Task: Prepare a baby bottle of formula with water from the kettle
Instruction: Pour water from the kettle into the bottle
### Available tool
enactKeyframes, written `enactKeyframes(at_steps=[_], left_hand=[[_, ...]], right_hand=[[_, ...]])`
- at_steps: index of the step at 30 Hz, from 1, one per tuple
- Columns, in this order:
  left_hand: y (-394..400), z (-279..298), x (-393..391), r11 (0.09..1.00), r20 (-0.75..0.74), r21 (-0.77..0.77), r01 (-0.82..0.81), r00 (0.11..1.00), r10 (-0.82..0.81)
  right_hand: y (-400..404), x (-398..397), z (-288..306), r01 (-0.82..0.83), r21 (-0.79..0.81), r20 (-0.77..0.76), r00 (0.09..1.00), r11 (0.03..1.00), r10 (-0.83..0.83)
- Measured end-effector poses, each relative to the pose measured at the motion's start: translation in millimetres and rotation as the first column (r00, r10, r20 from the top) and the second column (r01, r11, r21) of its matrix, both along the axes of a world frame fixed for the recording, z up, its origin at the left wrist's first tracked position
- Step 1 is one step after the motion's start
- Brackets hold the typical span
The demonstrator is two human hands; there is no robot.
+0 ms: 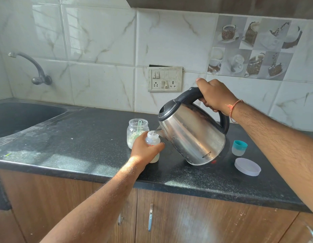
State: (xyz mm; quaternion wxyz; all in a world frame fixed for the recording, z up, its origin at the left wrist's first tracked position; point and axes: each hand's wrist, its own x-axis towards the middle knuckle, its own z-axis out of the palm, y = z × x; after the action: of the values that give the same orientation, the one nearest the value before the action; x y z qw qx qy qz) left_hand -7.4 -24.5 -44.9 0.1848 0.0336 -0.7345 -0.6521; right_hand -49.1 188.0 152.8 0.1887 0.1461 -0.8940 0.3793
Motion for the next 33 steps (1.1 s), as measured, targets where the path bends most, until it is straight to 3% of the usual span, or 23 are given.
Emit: enactKeyframes(at_steps=[33], left_hand=[[-2.4, -4.6, -4.9, 1.0, 0.002, -0.003, -0.011, 1.0, 0.011]], right_hand=[[-0.2, 0.0, 0.3, -0.002, -0.011, 0.006, 1.0, 1.0, 0.003]])
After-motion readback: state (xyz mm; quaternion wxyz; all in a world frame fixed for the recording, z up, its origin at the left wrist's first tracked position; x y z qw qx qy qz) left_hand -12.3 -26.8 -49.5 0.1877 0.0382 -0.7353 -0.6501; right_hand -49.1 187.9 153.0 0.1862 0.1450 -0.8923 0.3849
